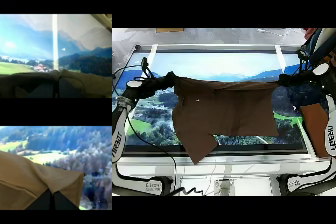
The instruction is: Fold the clothes and pants, and hang the long-sleeved shirts on hangers.
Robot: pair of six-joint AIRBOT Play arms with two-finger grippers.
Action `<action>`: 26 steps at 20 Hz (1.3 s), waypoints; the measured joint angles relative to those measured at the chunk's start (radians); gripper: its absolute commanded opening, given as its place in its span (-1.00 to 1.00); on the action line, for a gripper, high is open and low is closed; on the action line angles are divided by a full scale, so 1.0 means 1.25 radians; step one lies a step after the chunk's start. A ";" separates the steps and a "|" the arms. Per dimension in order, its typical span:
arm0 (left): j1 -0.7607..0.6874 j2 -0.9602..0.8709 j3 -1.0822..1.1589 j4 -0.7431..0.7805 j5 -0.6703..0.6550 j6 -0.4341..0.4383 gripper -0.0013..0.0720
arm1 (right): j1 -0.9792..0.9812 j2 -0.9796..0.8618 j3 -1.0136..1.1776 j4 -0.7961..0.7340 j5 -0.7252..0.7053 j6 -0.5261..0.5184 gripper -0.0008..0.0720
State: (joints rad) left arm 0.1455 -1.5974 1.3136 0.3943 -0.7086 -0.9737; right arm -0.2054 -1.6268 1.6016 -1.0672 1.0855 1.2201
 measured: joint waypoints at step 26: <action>0.020 -0.060 0.025 0.493 -0.459 -0.119 0.91 | 0.018 -0.079 0.000 -0.213 0.359 0.060 0.07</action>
State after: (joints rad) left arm 0.1707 -1.6718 1.3445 1.0103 -1.2823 -1.1229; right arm -0.1829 -1.7260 1.6016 -1.3331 1.5345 1.2945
